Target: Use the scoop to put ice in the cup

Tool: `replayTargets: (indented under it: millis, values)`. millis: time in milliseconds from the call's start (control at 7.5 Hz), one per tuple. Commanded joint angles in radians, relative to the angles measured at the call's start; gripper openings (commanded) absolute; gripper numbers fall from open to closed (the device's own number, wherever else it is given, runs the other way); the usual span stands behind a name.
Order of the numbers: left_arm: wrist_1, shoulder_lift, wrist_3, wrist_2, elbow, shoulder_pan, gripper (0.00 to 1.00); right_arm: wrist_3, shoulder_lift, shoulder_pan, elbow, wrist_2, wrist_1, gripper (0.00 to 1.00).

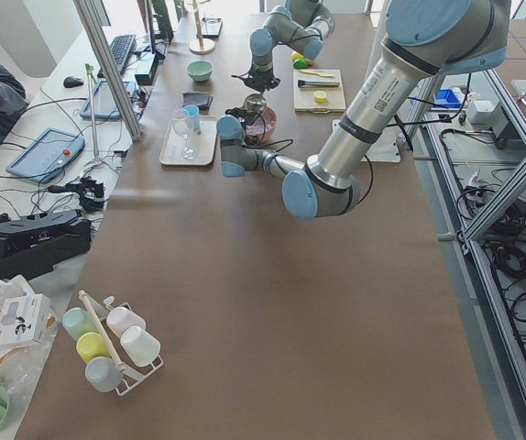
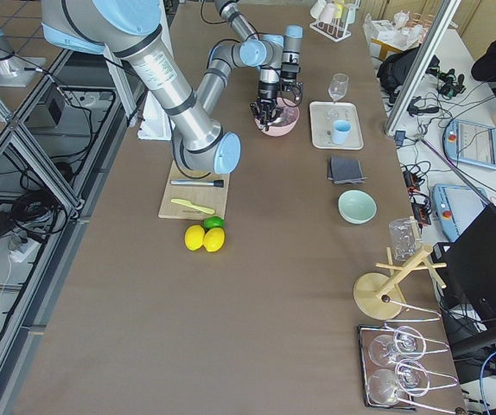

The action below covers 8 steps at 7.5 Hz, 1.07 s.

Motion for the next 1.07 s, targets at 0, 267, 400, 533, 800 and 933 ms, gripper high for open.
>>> replayTargets:
  millis: [0, 267, 400, 533, 800, 933]
  values:
    - [0.001, -0.006, 0.001, 0.0, 0.004, 0.003, 0.95, 0.008, -0.001, -0.001, -0.013, 0.0, 0.008, 0.0]
    - [0.001, -0.007, 0.001, -0.002, 0.004, 0.006, 0.95, 0.011, -0.001, -0.001, -0.013, 0.003, 0.02, 0.0]
    - [0.001, -0.007, 0.001, -0.002, 0.004, 0.006, 0.95, 0.011, 0.001, -0.001, -0.034, 0.026, 0.055, 0.0]
    - [0.001, -0.006, 0.001, -0.002, 0.004, 0.006, 0.95, 0.009, 0.008, -0.001, -0.051, 0.034, 0.058, 0.0]
    - [0.0, 0.003, 0.001, 0.0, -0.005, 0.006, 0.95, 0.011, 0.033, -0.001, -0.091, 0.058, 0.086, 0.0]
    - [-0.002, 0.005, -0.001, -0.002, -0.011, 0.006, 0.96, 0.065, 0.031, -0.001, -0.079, 0.072, 0.098, 0.0]
